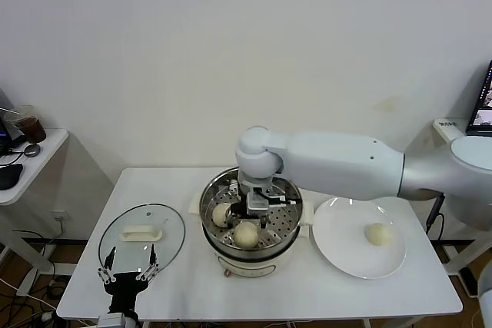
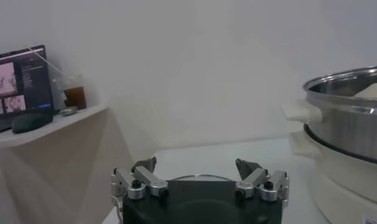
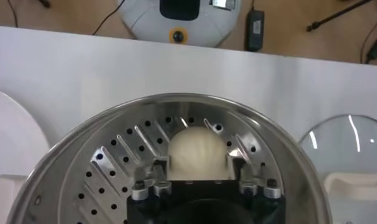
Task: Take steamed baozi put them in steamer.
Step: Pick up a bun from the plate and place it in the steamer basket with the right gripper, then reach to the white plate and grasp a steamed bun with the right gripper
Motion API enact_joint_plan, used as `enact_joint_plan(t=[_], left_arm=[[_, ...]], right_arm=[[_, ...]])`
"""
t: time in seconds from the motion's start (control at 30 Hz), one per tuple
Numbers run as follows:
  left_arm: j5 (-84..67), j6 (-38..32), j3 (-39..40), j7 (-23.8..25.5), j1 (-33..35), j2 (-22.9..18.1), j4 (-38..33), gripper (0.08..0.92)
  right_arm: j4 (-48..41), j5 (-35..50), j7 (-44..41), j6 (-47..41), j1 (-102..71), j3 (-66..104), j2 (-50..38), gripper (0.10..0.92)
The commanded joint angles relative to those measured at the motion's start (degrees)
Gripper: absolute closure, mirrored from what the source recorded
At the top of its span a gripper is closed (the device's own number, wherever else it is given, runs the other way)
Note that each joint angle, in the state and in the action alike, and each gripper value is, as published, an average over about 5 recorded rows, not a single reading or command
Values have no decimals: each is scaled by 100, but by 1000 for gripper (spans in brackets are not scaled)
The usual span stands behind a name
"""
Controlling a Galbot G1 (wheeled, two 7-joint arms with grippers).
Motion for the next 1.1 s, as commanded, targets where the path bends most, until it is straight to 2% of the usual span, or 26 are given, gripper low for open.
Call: enact_joint_plan(t=[0.03,0.13,0.3,0.4,0.5,0.63,0.8,0.93,1.1], left_arm=[[4,7,8,7,8,-10,-19,177],[-11,18,-3,20,18,-13,-44,177],[-101,52,-49,60,26,38,-68,177],[-168,84,-74,102,30,63,-91,177],[-235,109,-87,135,52,81,-112,177],[-285,124,-94,149,86,82,-123,177],[-321,140,-92,167,116,82,-124,177],[-385,170,-110,197,142,78,-137,177],[-394,180,-117,246,246,67,-251,177]], right_arm=[[35,389,-124,-344,263,433,-370,212],[221,920,-140,-1212,258,786,-949,204],[233,2149,96,-3196,175,1051,-2082,203],[-36,2286,156,-4029,16,1277,-2625,203],[-260,2016,56,-4535,-191,1467,-3140,203],[-344,1447,-147,-4759,-658,1736,-3719,203],[-279,489,-319,-4584,-1721,2449,-4180,203],[-326,-302,-316,-4398,-2912,3325,-4290,203],[-830,-984,-325,-4084,-3879,4230,-4083,203]])
